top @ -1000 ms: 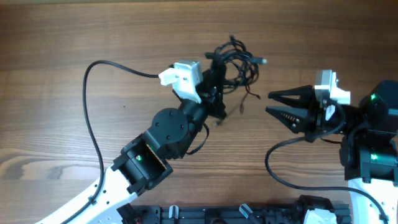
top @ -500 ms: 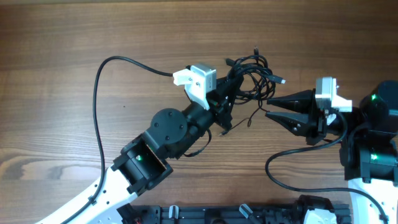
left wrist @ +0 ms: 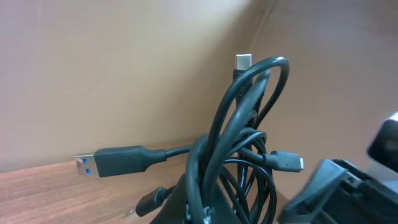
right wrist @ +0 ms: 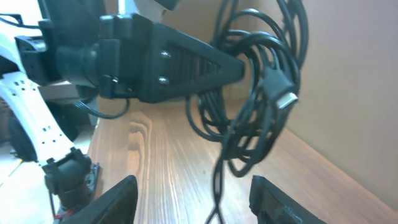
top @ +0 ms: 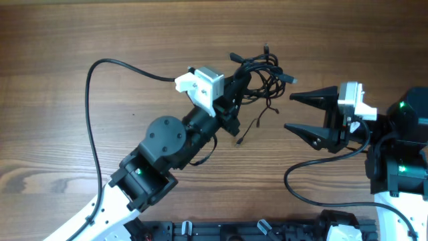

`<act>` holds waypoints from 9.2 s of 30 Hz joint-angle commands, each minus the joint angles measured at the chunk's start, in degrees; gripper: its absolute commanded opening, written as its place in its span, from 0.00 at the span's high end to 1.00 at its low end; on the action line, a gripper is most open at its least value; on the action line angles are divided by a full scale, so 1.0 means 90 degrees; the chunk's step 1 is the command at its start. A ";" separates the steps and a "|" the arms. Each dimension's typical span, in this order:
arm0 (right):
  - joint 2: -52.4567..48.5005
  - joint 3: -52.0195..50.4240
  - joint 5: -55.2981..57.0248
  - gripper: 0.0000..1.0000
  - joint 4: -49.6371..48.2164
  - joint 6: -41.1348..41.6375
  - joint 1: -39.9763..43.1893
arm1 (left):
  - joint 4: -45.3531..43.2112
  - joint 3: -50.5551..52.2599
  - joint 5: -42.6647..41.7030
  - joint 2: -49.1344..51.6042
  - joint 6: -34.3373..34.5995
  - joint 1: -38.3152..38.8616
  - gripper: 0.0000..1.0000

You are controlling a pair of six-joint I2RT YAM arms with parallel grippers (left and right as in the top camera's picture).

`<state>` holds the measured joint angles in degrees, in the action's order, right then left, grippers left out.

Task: Untangle cables

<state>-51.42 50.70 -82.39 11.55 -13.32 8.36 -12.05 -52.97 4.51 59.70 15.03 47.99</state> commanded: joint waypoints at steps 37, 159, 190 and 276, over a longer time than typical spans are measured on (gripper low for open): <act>0.0027 0.0039 -0.0143 0.41 -0.0100 -0.0182 0.0007 | -0.0396 -0.0036 -0.1744 0.0420 -0.0126 -0.0024 0.96; 0.0029 0.0039 -0.1175 0.96 -0.1149 -0.0206 0.0007 | 0.0121 -0.0039 -0.2671 -0.0432 0.1314 -0.0612 0.17; 0.0029 0.0039 -0.1139 0.96 -0.1729 -0.0165 0.0007 | 0.1574 -0.0039 -0.3517 0.0333 0.1355 -0.0614 0.96; -0.0002 0.0032 -0.1158 0.96 -0.1049 -0.0214 -0.0005 | 0.1962 -0.0039 -0.1989 0.1399 0.2312 -0.2042 0.96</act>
<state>-52.38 50.37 -89.30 1.69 -16.82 8.23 5.76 -53.89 -36.75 71.61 33.67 31.14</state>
